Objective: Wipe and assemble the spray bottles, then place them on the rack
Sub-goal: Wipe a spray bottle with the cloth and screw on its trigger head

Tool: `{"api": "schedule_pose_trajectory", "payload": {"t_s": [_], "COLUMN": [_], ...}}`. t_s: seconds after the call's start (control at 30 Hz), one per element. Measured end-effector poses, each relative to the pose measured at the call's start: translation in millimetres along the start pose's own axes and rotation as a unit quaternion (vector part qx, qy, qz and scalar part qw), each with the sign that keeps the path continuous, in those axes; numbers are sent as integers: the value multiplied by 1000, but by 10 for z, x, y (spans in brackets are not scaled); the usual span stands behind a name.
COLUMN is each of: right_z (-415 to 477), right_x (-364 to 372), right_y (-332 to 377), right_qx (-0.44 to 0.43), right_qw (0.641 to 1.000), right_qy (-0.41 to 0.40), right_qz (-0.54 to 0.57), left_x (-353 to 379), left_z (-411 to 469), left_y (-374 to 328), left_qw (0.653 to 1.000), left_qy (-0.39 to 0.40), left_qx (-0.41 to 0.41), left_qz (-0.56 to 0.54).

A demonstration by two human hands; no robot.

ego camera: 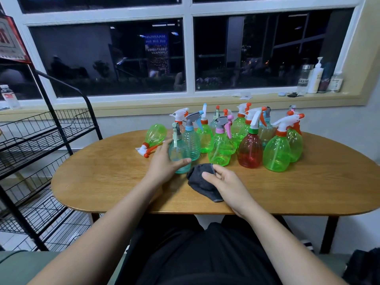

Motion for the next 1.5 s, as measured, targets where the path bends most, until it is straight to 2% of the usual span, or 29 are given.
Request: {"api": "schedule_pose_trajectory", "payload": {"t_s": [0.17,0.37,0.83,1.07,1.5], "right_z": [-9,-6,0,-14,-17], "right_x": [8,-4,-7,-8,16], "right_y": [3,-13,-19,3,10], "right_qx": [-8,-27,-37,-31,-41], "right_qw": [1000,998,996,996,995], "right_qy": [-1,2,-1,-6,-10], "right_qz": [-19,-62,-76,-83,-91], "left_x": [-225,-644,-399,-461,-665], "left_z": [-38,230,866,845,-284], "left_y": [122,518,1015,1042,644], "left_qw": [1000,989,956,946,958], "left_qy": [-7,-81,107,110,90], "left_qx": [2,9,-84,-84,-34], "left_qz": [22,121,262,295,271]}}
Point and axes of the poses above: each hand's wrist, its own z-axis towards the middle knuckle, its own x-axis out of the palm, y = z × x, the point moved 2 cm from there along z, towards the middle knuckle, and after that the axes turned 6 degrees about -y, right-handed, at the moved point
